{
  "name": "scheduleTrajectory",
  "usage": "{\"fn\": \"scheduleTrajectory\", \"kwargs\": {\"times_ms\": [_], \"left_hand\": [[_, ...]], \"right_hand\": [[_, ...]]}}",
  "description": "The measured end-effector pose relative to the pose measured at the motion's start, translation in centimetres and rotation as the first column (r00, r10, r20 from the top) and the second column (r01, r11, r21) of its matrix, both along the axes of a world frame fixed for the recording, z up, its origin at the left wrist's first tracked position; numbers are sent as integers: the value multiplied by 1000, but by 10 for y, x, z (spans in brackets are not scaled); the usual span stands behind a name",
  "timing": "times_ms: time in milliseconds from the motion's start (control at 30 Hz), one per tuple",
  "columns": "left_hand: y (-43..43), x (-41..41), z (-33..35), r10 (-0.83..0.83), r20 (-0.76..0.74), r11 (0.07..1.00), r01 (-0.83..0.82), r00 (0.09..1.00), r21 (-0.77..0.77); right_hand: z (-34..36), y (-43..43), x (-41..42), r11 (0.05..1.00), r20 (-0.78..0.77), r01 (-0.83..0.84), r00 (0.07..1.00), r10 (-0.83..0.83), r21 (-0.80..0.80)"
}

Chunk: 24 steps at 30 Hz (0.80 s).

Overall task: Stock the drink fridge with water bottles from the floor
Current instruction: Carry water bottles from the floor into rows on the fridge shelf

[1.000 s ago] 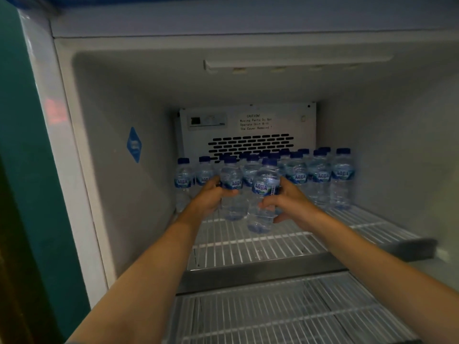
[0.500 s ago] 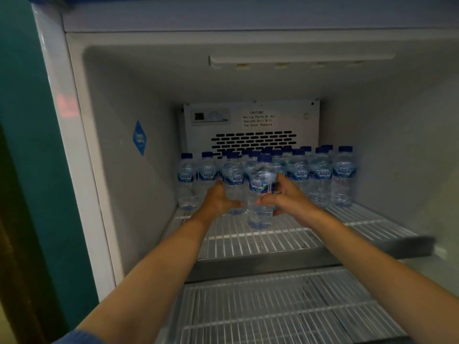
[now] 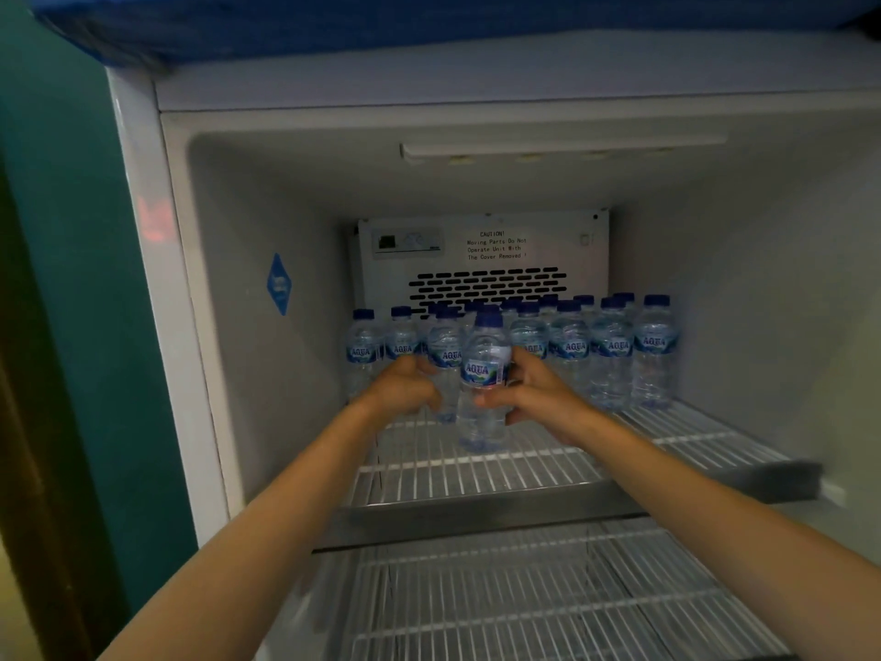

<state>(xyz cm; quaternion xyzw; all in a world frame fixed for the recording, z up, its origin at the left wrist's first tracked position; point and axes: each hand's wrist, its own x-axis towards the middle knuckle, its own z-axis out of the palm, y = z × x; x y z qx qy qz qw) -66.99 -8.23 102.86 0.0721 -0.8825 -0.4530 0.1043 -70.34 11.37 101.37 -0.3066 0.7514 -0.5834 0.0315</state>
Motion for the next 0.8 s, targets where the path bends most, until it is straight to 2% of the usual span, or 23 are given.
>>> {"fn": "scheduleTrajectory", "kwargs": {"times_ms": [67,133,300,333,400,467,500,533,567,667,800], "left_hand": [[7,18,-3,-89,41,995,91,995,-48],[13,27,-14,-100,1,992,100,995,-83],[15,29,-31,81,-140,996,-83,987,-10],[15,28,-31,106,-151,994,-110,983,-15],[15,30,-29,180,-197,981,-190,964,-30],[9,27,-25,248,-241,967,-257,938,-4],[6,26,-22,273,-250,960,-278,929,15],[3,24,-20,289,-248,957,-289,925,36],[-1,22,-17,302,-237,953,-295,924,62],[-8,13,-12,314,-211,948,-292,926,127],[-9,-1,-15,295,-188,954,-280,937,104]], "right_hand": [[2,-14,5,999,-8,-39,999,40,13],[1,-29,8,997,-6,-78,997,78,20],[-1,-38,8,974,154,-222,962,227,-50],[-3,-33,8,972,158,-237,959,234,-5],[-8,-21,7,931,62,-227,974,218,287],[-14,-13,8,729,10,-235,954,299,643],[-15,-11,10,615,23,-239,941,338,751],[-16,-10,10,537,34,-242,929,368,808],[-15,-10,10,501,36,-243,922,387,830],[-13,-10,10,488,37,-251,913,407,836],[-15,-8,3,502,52,-286,902,430,816]]}}
